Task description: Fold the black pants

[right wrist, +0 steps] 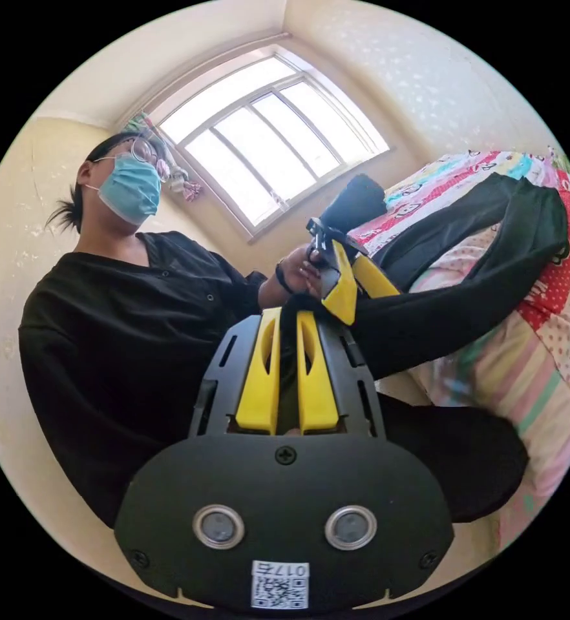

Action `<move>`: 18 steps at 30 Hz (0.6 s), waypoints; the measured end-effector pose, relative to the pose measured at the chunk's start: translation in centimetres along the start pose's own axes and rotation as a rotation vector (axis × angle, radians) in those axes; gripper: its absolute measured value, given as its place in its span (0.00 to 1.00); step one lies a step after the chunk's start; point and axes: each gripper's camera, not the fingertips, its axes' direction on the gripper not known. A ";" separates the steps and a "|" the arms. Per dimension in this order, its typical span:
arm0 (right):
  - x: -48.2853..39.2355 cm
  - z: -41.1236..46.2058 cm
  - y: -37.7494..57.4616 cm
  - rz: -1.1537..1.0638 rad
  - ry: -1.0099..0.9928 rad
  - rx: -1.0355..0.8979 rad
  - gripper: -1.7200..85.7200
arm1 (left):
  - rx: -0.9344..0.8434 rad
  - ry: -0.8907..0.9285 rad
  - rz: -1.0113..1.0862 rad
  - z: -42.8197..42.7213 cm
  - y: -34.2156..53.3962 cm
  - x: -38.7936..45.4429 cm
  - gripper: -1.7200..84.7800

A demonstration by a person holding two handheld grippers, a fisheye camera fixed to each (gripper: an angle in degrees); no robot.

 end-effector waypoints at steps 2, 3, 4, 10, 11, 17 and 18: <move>0.5 0.7 -0.5 -0.012 -0.022 -0.073 0.07 | 0.023 0.029 -0.061 0.0 0.5 -2.1 0.13; 1.1 0.9 -0.8 -0.011 -0.065 -0.110 0.07 | 0.036 0.031 -0.061 -0.2 0.9 -2.3 0.12; 1.3 0.8 -0.9 -0.015 -0.091 -0.124 0.07 | 0.062 0.042 -0.050 -0.6 1.6 -2.6 0.09; 5.8 -4.1 -4.3 -0.104 -0.275 -0.069 0.10 | 0.245 0.183 -0.039 -3.8 5.1 -3.6 0.06; 7.9 -6.3 -5.3 -0.072 -0.239 0.012 0.10 | 0.248 0.189 -0.040 -4.3 5.4 -3.7 0.06; 26.6 -15.1 -7.0 0.746 0.434 0.523 0.18 | 0.211 0.139 -0.014 -4.5 5.5 -3.6 0.06; 30.2 -14.4 -7.1 0.830 0.480 0.486 0.19 | 0.214 0.149 -0.016 -4.4 5.5 -3.7 0.06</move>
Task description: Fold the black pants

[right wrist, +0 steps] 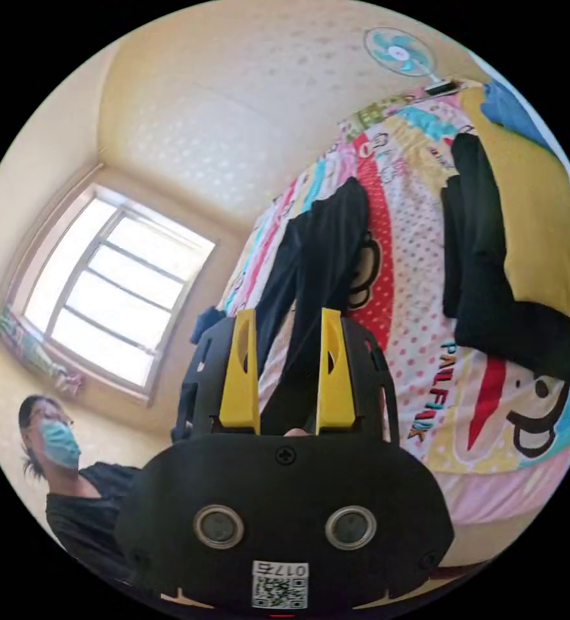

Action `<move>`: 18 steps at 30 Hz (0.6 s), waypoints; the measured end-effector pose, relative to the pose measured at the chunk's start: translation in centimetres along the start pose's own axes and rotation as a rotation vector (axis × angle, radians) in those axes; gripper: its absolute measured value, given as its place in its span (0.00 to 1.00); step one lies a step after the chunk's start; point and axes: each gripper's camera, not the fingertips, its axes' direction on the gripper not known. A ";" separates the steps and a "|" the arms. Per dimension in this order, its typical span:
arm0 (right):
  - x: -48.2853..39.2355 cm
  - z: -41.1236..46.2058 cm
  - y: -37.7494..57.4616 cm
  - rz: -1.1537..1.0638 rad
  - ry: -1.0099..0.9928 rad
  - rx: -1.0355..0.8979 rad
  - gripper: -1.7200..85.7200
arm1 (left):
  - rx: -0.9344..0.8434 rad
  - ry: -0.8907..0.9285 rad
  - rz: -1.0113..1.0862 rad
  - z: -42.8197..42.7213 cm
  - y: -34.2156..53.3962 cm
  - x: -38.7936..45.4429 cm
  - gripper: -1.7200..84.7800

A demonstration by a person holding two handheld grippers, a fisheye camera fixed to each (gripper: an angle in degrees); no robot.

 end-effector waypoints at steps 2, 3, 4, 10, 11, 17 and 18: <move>2.1 3.8 -1.7 0.063 -0.008 -0.061 0.20 | 0.006 0.024 -0.011 -0.3 0.0 -0.4 0.06; 2.9 6.0 -2.4 0.100 -0.035 -0.094 0.20 | 0.009 0.026 -0.014 -0.6 0.0 -0.4 0.06; 3.0 6.9 -2.7 0.110 -0.056 -0.098 0.19 | 0.021 0.032 -0.022 -1.2 0.0 -0.5 0.06; 0.3 15.7 -4.0 0.228 -0.660 0.108 0.07 | 0.229 0.113 -0.151 -8.6 5.3 -3.3 0.06; -2.3 18.5 -4.1 0.203 -0.736 0.078 0.07 | 0.324 0.108 -0.190 -11.0 7.7 -3.9 0.06; -14.1 30.4 -1.7 0.082 -0.744 -0.228 0.13 | 0.527 0.003 -0.383 -18.1 17.6 -5.2 0.06; -14.5 31.5 -1.0 0.084 -0.745 -0.284 0.16 | 0.527 -0.036 -0.396 -18.5 18.2 -5.0 0.06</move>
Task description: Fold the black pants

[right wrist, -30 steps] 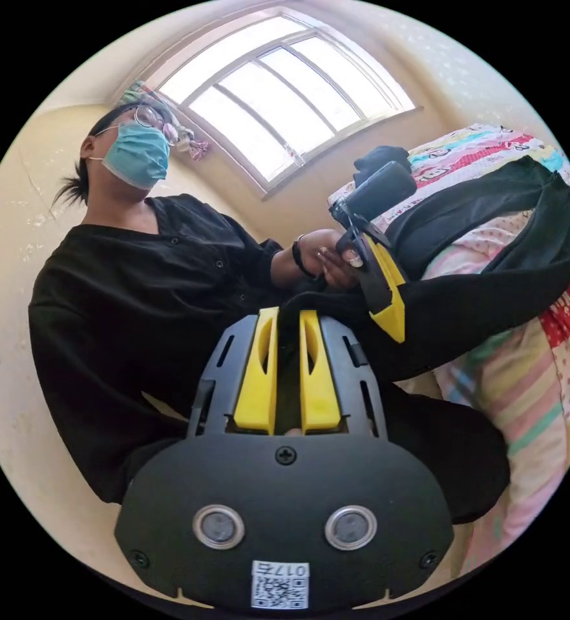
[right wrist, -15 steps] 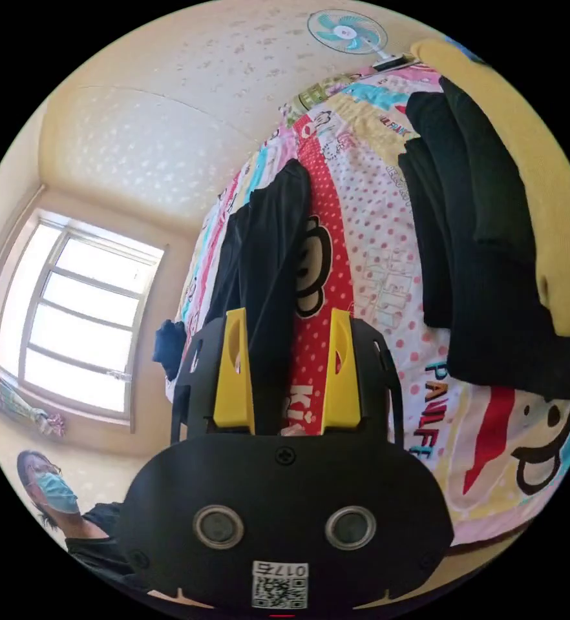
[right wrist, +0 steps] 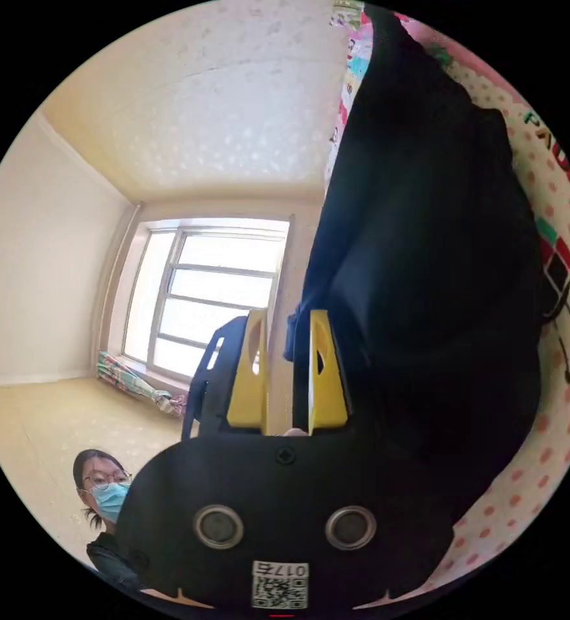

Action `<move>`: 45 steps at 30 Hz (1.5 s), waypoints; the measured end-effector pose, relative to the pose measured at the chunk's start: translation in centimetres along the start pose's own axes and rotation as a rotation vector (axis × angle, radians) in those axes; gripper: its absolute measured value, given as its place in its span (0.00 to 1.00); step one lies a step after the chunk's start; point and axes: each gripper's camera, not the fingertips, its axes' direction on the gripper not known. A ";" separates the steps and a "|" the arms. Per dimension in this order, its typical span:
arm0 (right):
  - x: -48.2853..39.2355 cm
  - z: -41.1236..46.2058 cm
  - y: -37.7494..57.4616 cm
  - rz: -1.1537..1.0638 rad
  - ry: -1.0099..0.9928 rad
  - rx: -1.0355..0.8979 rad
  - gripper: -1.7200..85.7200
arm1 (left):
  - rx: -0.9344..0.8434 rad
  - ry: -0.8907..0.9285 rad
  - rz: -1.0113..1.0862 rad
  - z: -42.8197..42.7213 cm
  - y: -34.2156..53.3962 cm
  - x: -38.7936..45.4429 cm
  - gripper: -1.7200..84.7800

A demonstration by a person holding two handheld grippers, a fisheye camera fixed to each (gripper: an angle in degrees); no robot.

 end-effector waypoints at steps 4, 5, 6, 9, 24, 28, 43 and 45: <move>-0.8 -0.2 2.7 -0.060 0.071 -0.114 0.21 | -0.068 -0.192 0.027 -1.5 1.4 1.1 0.10; -1.9 -0.7 4.1 -0.118 0.117 -0.182 0.21 | -0.128 -0.228 0.035 -1.2 1.4 1.7 0.14; -3.3 -1.3 6.2 -0.190 0.176 -0.247 0.21 | -0.146 -0.264 0.043 -1.1 1.3 2.1 0.15; -7.1 -3.5 12.8 -0.355 0.399 -0.299 0.20 | -0.082 -0.541 0.100 -1.2 0.7 4.2 0.16; -9.3 -1.8 27.0 -0.471 0.843 -0.184 0.12 | 0.179 -1.036 0.423 13.3 -5.5 8.3 0.16; -11.1 -1.8 26.6 -0.395 0.865 -0.313 0.07 | -0.009 -0.965 0.464 15.1 -2.4 9.8 0.07; -17.8 -16.9 27.5 -0.160 0.682 -0.399 0.11 | 0.056 -0.324 0.643 10.1 0.4 14.8 0.16; -18.7 -18.0 24.0 -0.219 0.556 -0.248 0.12 | 0.079 -0.371 0.760 13.5 -0.7 16.3 0.17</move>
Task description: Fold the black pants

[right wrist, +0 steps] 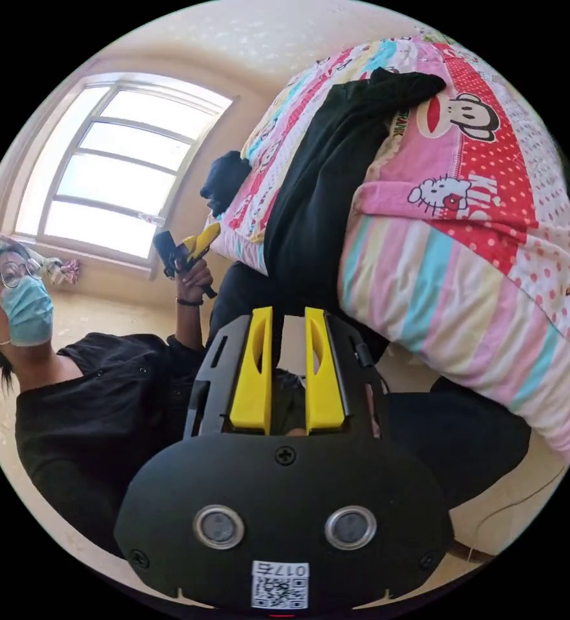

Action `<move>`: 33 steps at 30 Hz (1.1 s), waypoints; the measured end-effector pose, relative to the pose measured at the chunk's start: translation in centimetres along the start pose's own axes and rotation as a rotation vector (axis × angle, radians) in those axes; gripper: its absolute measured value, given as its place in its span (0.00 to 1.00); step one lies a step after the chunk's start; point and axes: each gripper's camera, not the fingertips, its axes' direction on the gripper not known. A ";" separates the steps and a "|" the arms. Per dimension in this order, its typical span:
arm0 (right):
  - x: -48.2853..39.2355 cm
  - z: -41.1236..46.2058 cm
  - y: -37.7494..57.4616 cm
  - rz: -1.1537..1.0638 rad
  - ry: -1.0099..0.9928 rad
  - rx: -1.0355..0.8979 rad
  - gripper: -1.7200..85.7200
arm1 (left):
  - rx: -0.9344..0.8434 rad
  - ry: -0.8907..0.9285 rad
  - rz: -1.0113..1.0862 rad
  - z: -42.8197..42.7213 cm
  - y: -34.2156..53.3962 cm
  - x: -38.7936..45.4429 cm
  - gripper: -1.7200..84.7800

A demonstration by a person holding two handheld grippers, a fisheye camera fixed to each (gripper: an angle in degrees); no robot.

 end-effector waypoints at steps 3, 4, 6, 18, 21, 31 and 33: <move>0.9 -1.9 -4.7 -0.013 -0.061 0.231 0.15 | -0.092 -0.229 0.058 6.9 -1.4 -0.3 0.17; 1.1 -2.1 -5.8 -0.009 -0.040 0.265 0.15 | -0.200 -0.312 0.076 10.1 -1.0 -1.4 0.16; 2.1 -2.6 -10.5 0.010 0.078 0.358 0.17 | -0.231 -0.373 0.108 12.6 1.1 -2.9 0.12; 16.5 -1.2 -26.3 0.435 -0.295 0.778 0.11 | -0.055 -0.130 0.003 7.2 2.8 -5.6 0.14; 11.2 0.7 -32.8 0.331 -0.268 0.693 0.07 | -0.144 -0.217 0.083 8.4 2.1 -4.3 0.16; -5.6 12.7 -43.6 0.012 0.061 0.192 0.15 | -0.103 -0.255 0.032 4.9 2.4 -5.1 0.17; -9.7 12.9 -40.9 -0.138 0.306 0.066 0.16 | -0.100 -0.245 -0.012 4.4 2.1 -5.9 0.17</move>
